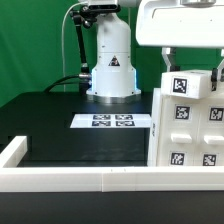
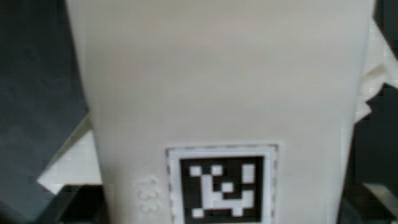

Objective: Assemble cabinet

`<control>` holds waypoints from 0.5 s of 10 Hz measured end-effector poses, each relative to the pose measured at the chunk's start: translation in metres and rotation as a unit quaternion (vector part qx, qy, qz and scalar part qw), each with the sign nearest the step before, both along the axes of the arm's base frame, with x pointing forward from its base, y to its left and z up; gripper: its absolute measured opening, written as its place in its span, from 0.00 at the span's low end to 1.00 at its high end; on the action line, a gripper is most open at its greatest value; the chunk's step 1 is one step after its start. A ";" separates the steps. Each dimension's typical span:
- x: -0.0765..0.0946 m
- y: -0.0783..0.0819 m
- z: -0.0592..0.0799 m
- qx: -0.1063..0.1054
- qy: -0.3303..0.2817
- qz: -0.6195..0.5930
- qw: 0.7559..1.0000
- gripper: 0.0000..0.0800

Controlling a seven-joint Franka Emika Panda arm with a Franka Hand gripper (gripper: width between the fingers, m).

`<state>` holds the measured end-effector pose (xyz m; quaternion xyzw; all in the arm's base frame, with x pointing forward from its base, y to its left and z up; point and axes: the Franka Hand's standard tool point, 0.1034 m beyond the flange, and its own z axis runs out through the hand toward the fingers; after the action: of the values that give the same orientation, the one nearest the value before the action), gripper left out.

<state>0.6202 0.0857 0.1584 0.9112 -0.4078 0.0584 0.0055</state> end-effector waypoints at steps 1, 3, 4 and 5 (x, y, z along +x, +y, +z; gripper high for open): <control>0.000 0.000 0.000 0.002 0.000 -0.013 1.000 0.70; 0.000 -0.002 0.000 0.012 -0.002 -0.064 0.998 0.70; -0.002 -0.003 0.000 0.021 -0.003 -0.126 0.992 0.70; -0.004 -0.004 -0.001 0.031 -0.004 -0.167 0.986 0.70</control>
Offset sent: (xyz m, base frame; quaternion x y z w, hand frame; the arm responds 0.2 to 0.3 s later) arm -0.0163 -0.0072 0.0006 -0.0085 0.0027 0.2969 0.9549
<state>0.6167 0.0814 0.1575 0.8299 -0.5557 0.0478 -0.0145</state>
